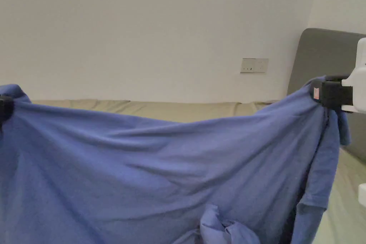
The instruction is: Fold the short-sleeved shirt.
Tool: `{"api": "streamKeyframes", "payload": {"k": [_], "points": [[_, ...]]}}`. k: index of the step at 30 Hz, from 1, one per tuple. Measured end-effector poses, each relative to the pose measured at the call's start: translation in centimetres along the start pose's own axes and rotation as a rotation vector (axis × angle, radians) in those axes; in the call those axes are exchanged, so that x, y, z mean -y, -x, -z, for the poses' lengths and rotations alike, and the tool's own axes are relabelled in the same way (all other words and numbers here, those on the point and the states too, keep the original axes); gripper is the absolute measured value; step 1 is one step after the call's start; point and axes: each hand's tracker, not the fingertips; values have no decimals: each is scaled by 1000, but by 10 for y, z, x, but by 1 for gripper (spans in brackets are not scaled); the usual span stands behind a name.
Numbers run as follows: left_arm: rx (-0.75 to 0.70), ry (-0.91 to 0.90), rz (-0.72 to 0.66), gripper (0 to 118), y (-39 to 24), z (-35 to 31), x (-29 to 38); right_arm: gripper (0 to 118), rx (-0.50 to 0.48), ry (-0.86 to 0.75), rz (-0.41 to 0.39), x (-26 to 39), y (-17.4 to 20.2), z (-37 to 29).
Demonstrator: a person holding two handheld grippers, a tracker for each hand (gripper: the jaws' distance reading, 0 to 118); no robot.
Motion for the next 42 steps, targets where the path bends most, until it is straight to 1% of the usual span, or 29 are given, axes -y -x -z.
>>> {"api": "streamKeyframes", "payload": {"k": [1, 4, 6, 8, 9, 11, 12, 13, 17, 25, 30, 36, 38, 40, 42], "points": [[-16, -19, 16, 4, 0, 0, -14, 4, 17, -13, -2, -14, 0, 3], [-70, -86, 36, 4, 3, 6, -52, 4, 24, -58, 21, -60, 2, 13], [-96, -117, 15, 4, 4, 12, -75, 4, 47, -104, 30, -85, 5, 22], [-123, -137, -8, 4, 8, 21, -95, 4, 75, -114, 20, -106, 9, 36], [-138, -144, -12, 4, 9, 27, -103, 4, 86, -111, 18, -114, 12, 44], [-178, -165, -23, 4, 12, 44, -115, 4, 139, -124, -21, -124, 18, 60], [-199, -166, -27, 4, 13, 53, -119, 4, 144, -128, -43, -129, 21, 70], [-212, -167, -32, 4, 15, 62, -123, 4, 154, -124, -48, -133, 24, 78], [-246, -143, -59, 4, 17, 99, -131, 4, 162, -95, -9, -143, 29, 112], [-284, -101, -57, 4, 7, 171, -138, 4, 207, -63, 7, -144, 38, 175], [-289, -94, -52, 4, 3, 197, -132, 4, 218, -46, 27, -132, 39, 205], [-288, -40, -70, 4, 13, 213, -94, 4, 189, 0, 66, -104, 36, 228], [-286, -3, -87, 4, 15, 214, -76, 4, 161, 21, 56, -90, 40, 229], [-273, 25, -90, 4, 17, 213, -56, 4, 131, 38, 25, -75, 47, 228], [-260, 64, -89, 4, 20, 208, -34, 4, 97, 53, 17, -58, 50, 222]]}}
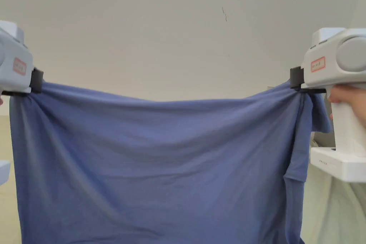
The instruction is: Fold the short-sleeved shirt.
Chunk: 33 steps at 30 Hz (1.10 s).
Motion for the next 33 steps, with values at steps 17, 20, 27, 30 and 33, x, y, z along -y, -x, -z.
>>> {"api": "streamKeyframes", "payload": {"k": [17, 20, 27, 30, 33], "points": [[91, 193, 69, 4, 42, -129, 146, 4, -196, 187, 52, 158, -7, -126], [111, 231, 71, 4, 47, -156, 176, 4, -213, 234, 83, 194, -14, -151], [118, 352, -57, 4, 67, -213, 253, 4, -241, 370, 198, 291, -30, -212], [131, 389, -83, 4, 79, -236, 285, 4, -239, 405, 240, 329, -37, -238], [133, 416, -90, 4, 86, -257, 313, 4, -232, 448, 242, 361, -41, -259]]}}
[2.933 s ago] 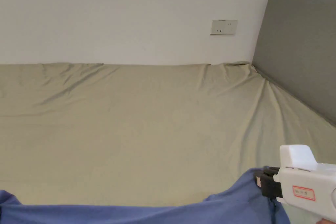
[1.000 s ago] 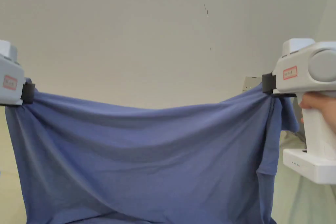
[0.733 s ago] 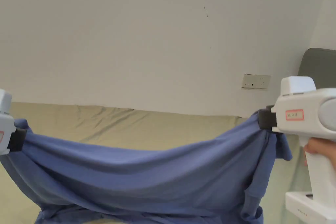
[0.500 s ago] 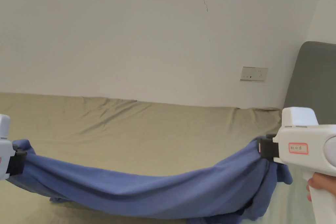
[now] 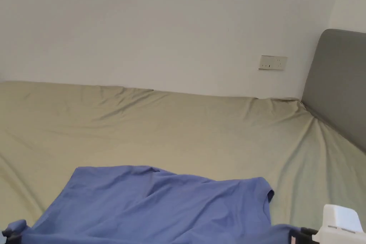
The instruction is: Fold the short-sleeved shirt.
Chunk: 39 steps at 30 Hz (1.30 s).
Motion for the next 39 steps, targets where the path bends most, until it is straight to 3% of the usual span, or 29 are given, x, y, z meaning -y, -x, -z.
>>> {"api": "streamKeyframes", "payload": {"k": [4, 8, 24, 30, 36, 38, 39], "points": [[28, 51, -53, 4, 9, -11, 34, 4, -49, 51, 28, 41, -8, -14], [45, 69, -65, 4, 13, -24, 60, 4, -27, 61, -17, 74, -7, -32], [24, 138, -11, 4, 21, -73, 140, 4, 30, 86, -9, 159, -30, -100], [-17, 187, 20, 4, 14, -52, 157, 4, 64, 127, 10, 179, -27, -83], [-50, 214, 6, 4, 14, -35, 167, 4, 119, 164, -40, 187, -23, -64], [-74, 236, -46, 5, 16, -28, 172, 16, 171, 210, -42, 191, -24, -53], [-100, 266, -58, 15, 18, -24, 175, 32, 213, 225, -59, 194, -25, -49]]}}
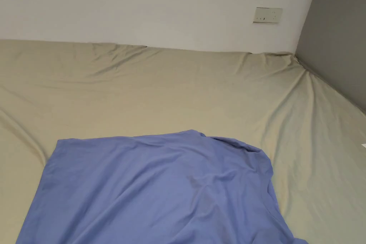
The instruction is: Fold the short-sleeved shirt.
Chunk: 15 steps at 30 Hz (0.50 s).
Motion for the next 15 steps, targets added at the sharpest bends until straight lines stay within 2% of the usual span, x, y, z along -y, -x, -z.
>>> {"api": "streamKeyframes", "payload": {"k": [1, 2, 3, 4, 6, 7, 10, 11, 12, 13, 14, 15], "points": [[-27, 11, -10, 39, 2, 2, 2, 58, 36, 0, -6, 1, -1, 2], [-63, -19, -23, 61, 4, -1, 5, 72, 65, -8, -5, 3, -4, 1], [-73, -38, -29, 75, 6, -8, 6, 79, 51, -31, 8, 4, -7, -6], [-66, -44, -28, 81, 8, -16, 8, 79, 47, -53, 34, 4, -9, -14], [-75, -90, -55, 77, 6, -37, 12, 79, 79, -97, 78, 6, -11, -34], [-76, -138, -75, 69, 4, -46, 15, 79, 83, -138, 84, 8, -10, -44], [-69, -236, -118, 33, -2, -65, 26, 77, 53, -207, 88, 13, -4, -73], [-63, -239, -114, 26, -7, -68, 29, 70, 19, -221, 93, 15, -2, -79], [-53, -235, -105, 20, -11, -69, 31, 55, -11, -233, 103, 16, -1, -83], [-49, -234, -102, 4, -14, -70, 32, 24, -11, -232, 115, 17, 2, -85], [-47, -235, -110, 0, -16, -69, 34, 2, -3, -232, 120, 18, 5, -86], [-23, -233, -120, 0, -16, -68, 35, 2, 9, -235, 124, 20, 5, -89]]}}
